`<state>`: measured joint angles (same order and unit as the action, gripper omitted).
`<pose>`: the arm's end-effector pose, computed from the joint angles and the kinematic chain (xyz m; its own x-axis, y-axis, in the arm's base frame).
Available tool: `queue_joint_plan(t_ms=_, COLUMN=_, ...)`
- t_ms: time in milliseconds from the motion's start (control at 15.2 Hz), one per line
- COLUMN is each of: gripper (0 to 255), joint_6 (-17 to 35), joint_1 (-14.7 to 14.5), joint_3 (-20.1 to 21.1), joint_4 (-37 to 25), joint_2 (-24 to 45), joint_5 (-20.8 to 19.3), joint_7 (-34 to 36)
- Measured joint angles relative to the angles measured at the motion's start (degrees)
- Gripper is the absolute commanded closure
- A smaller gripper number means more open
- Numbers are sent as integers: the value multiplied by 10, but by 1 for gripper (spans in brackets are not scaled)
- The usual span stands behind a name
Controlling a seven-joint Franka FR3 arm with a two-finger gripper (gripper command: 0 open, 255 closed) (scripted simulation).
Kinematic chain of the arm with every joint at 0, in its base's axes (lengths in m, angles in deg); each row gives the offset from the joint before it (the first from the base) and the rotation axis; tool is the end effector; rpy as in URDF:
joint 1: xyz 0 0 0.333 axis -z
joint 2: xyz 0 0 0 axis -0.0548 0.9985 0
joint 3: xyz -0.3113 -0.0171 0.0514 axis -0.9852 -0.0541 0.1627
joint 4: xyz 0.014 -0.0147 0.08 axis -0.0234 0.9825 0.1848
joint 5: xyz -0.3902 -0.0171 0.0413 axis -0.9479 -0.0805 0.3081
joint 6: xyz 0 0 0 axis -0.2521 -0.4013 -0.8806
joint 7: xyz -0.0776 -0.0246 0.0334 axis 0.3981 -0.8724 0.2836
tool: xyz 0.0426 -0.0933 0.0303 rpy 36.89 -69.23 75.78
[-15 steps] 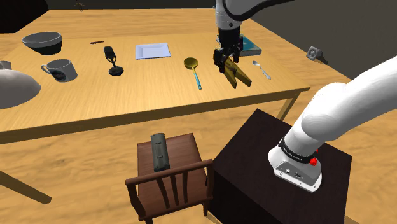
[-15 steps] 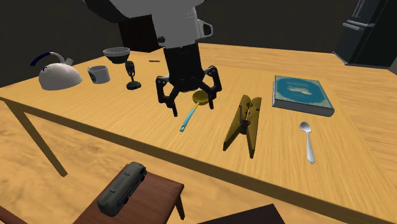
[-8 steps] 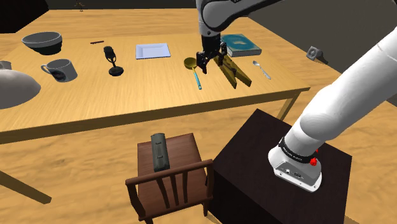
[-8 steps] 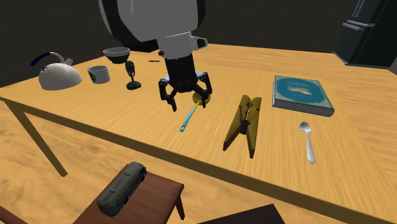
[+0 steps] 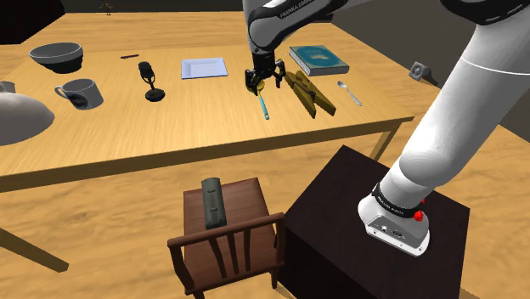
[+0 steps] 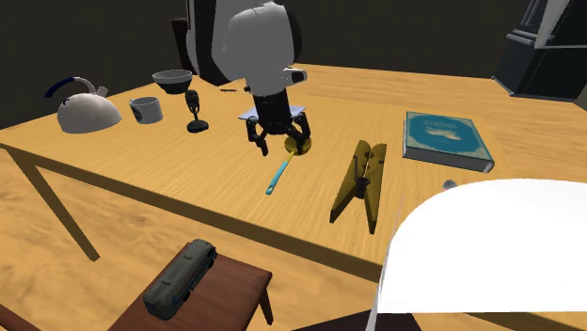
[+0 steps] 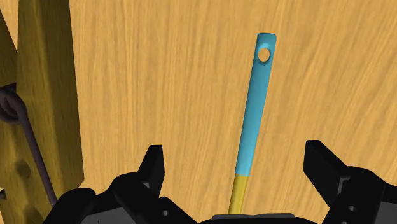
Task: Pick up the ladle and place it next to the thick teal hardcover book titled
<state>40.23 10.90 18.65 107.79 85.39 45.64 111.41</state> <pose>0.5607 -0.0104 0.4008 0.8959 -0.4439 0.0197 -0.4408 -0.8823 0.1653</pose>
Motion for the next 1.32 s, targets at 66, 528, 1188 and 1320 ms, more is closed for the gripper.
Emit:
queue_joint_plan(t_ms=66, gripper=0, joint_6=5, joint_1=1, joint_3=-3, joint_4=-16, joint_2=18, joint_5=-5, joint_7=13)
queue_joint_plan(t_ms=528, gripper=0, joint_6=26, joint_1=2, joint_3=-22, joint_4=-127, joint_2=134, joint_5=-28, joint_7=81)
queue_joint_plan(t_ms=1188, gripper=0, joint_6=66, joint_1=5, joint_3=-27, joint_4=-112, joint_2=160, joint_5=-36, joint_7=88)
queue_joint_plan(t_ms=1320, gripper=0, joint_6=66, joint_1=5, joint_3=-27, joint_4=-112, joint_2=160, joint_5=-36, joint_7=88)
